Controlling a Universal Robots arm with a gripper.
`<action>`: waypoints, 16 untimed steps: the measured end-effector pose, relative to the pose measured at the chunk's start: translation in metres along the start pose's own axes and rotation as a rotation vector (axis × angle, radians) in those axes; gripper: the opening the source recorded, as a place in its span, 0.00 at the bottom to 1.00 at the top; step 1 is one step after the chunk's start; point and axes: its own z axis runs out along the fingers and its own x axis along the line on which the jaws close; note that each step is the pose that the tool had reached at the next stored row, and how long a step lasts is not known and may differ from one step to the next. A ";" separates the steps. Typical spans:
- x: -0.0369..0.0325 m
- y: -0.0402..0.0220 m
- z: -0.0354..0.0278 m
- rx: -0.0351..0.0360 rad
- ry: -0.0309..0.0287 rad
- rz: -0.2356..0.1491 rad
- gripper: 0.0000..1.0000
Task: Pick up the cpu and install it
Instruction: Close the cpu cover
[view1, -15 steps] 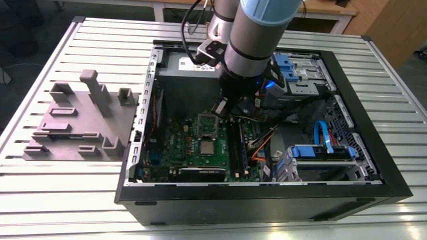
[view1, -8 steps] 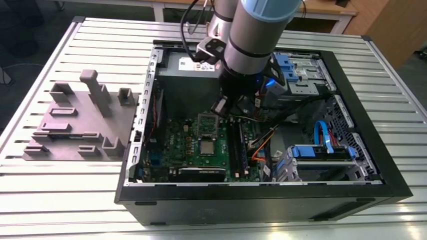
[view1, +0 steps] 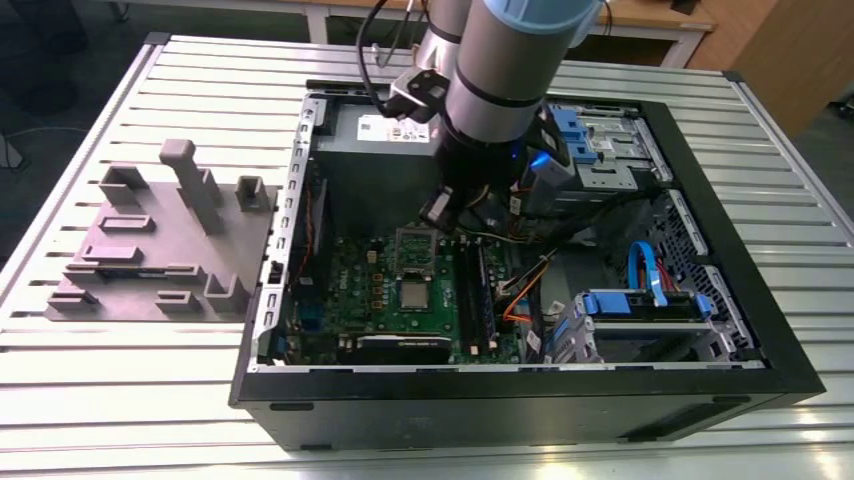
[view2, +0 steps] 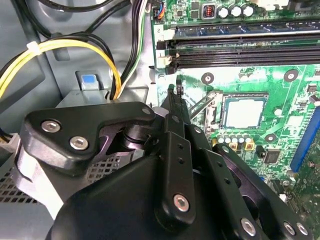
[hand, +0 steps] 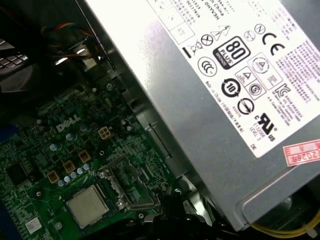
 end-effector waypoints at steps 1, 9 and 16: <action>0.0002 0.0004 -0.0006 0.0000 0.0000 0.000 0.10; 0.0007 0.0018 -0.0046 0.0001 0.0001 0.000 0.10; 0.0009 0.0026 -0.0084 0.0001 0.0001 0.000 0.10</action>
